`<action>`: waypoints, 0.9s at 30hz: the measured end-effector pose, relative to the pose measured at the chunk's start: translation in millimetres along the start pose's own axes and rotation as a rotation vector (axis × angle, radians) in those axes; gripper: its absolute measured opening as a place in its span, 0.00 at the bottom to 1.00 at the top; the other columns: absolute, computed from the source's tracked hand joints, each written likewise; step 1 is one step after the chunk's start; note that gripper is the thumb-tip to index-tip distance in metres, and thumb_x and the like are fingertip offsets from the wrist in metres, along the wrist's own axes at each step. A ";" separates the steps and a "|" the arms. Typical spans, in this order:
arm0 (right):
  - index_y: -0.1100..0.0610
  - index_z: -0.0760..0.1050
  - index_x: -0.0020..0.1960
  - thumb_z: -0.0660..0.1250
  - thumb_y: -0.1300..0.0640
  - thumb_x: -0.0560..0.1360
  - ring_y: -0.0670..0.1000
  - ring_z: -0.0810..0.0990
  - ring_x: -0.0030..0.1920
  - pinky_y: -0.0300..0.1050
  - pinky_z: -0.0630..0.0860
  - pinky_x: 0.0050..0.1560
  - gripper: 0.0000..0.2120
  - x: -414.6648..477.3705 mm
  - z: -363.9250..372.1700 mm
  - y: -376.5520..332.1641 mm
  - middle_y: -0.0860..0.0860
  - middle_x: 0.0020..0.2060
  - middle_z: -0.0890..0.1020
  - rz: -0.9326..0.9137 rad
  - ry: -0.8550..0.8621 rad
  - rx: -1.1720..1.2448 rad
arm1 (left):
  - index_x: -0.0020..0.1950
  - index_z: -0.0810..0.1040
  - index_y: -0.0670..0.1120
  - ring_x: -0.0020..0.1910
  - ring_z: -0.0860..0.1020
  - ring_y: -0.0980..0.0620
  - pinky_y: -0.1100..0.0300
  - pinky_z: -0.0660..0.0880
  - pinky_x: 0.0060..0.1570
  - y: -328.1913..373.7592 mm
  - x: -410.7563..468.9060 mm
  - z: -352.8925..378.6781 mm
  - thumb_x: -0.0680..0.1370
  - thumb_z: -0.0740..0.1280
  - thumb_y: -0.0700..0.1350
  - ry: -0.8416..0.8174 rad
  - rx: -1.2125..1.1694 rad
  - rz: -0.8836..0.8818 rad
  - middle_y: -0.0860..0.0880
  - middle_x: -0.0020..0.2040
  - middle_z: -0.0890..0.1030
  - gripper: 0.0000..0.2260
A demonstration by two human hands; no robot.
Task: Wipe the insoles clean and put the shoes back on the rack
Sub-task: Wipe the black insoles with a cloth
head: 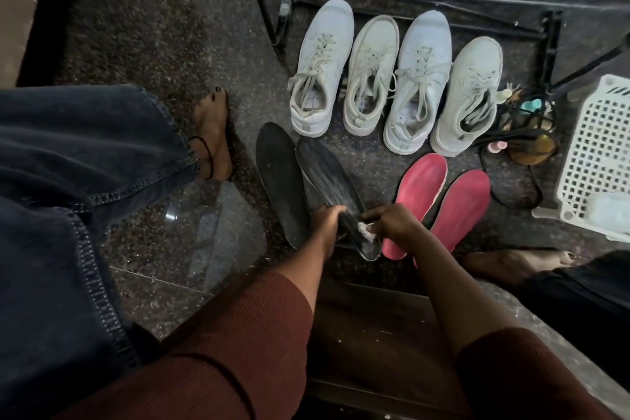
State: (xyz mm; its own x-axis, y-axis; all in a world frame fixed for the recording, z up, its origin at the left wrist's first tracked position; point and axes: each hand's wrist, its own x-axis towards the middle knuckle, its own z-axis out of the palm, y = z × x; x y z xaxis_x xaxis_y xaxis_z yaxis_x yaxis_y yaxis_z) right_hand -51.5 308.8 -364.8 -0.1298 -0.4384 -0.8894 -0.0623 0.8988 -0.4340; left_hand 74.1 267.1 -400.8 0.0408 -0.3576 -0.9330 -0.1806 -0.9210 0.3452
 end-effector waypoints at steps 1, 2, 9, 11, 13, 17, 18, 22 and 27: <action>0.72 0.75 0.57 0.63 0.77 0.69 0.49 0.72 0.32 0.35 0.72 0.29 0.16 -6.4 -1.1 -5.0 0.55 0.33 0.77 0.022 -0.024 0.115 | 0.43 0.74 0.46 0.37 0.75 0.52 0.61 0.72 0.34 1.8 -6.5 -2.1 0.77 0.62 0.41 -0.034 -0.070 -0.014 0.47 0.38 0.75 0.04; 0.73 0.74 0.57 0.61 0.79 0.69 0.49 0.72 0.32 0.33 0.72 0.27 0.16 -13.3 -1.8 -10.6 0.55 0.33 0.76 0.041 -0.057 0.206 | 0.42 0.73 0.47 0.36 0.75 0.52 0.61 0.72 0.35 3.3 -14.2 -4.0 0.78 0.60 0.42 -0.064 -0.131 -0.026 0.47 0.37 0.75 0.06; 0.69 0.74 0.50 0.58 0.78 0.72 0.53 0.75 0.39 0.40 0.74 0.35 0.11 -66.0 -0.2 -38.8 0.57 0.37 0.76 0.021 -0.226 0.314 | 0.42 0.77 0.38 0.26 0.80 0.45 0.61 0.76 0.29 27.1 -68.3 -8.1 0.79 0.53 0.53 -0.363 -0.447 -0.160 0.40 0.31 0.81 0.22; 0.71 0.75 0.52 0.59 0.77 0.72 0.52 0.74 0.39 0.41 0.73 0.37 0.11 -81.6 0.5 -41.9 0.55 0.38 0.75 -0.001 -0.204 0.319 | 0.45 0.76 0.39 0.28 0.81 0.44 0.59 0.76 0.34 34.5 -83.8 -11.9 0.79 0.54 0.56 -0.419 -0.432 -0.170 0.42 0.35 0.81 0.21; 0.68 0.76 0.49 0.58 0.76 0.74 0.48 0.76 0.37 0.39 0.77 0.37 0.10 -101.4 -3.7 -49.1 0.50 0.40 0.76 0.017 -0.219 0.388 | 0.46 0.78 0.38 0.32 0.81 0.43 0.57 0.77 0.37 40.2 -97.4 -18.8 0.79 0.54 0.57 -0.498 -0.440 -0.164 0.42 0.38 0.82 0.24; 0.68 0.75 0.45 0.56 0.79 0.73 0.51 0.77 0.41 0.48 0.77 0.48 0.13 -146.0 -20.0 -78.1 0.53 0.40 0.77 -0.090 -0.187 0.434 | 0.51 0.83 0.37 0.46 0.81 0.42 0.49 0.73 0.54 66.3 -133.7 -30.2 0.76 0.59 0.56 -0.654 -0.488 -0.042 0.40 0.49 0.81 0.24; 0.67 0.75 0.42 0.56 0.79 0.72 0.51 0.77 0.38 0.48 0.78 0.45 0.13 -159.4 -23.4 -87.6 0.55 0.38 0.76 -0.136 -0.129 0.439 | 0.54 0.82 0.38 0.48 0.79 0.41 0.47 0.71 0.59 76.0 -144.6 -31.2 0.76 0.59 0.56 -0.683 -0.482 -0.001 0.39 0.52 0.80 0.24; 0.67 0.76 0.37 0.61 0.77 0.70 0.54 0.77 0.28 0.45 0.79 0.29 0.10 -211.0 -29.5 -120.6 0.59 0.32 0.76 -0.420 0.120 0.459 | 0.69 0.69 0.39 0.54 0.74 0.38 0.42 0.64 0.65 111.7 -185.8 -31.1 0.76 0.59 0.58 -0.776 -0.449 0.116 0.36 0.60 0.73 0.29; 0.57 0.82 0.42 0.67 0.70 0.69 0.47 0.78 0.36 0.29 0.71 0.39 0.09 -260.7 -19.7 -142.8 0.50 0.35 0.82 -0.789 0.587 -0.094 | 0.61 0.79 0.38 0.55 0.79 0.42 0.50 0.73 0.61 141.9 -224.2 -24.9 0.76 0.58 0.57 -0.933 -0.475 0.244 0.38 0.58 0.79 0.25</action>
State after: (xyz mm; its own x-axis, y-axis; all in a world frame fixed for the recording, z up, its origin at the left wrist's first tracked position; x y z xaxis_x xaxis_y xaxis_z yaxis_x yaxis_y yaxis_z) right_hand -28.2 294.7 -68.2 -0.4859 -0.8648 -0.1261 -0.4171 0.3563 -0.8361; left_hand 63.8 212.7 -140.1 -0.7471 -0.4660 -0.4739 0.3265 -0.8784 0.3490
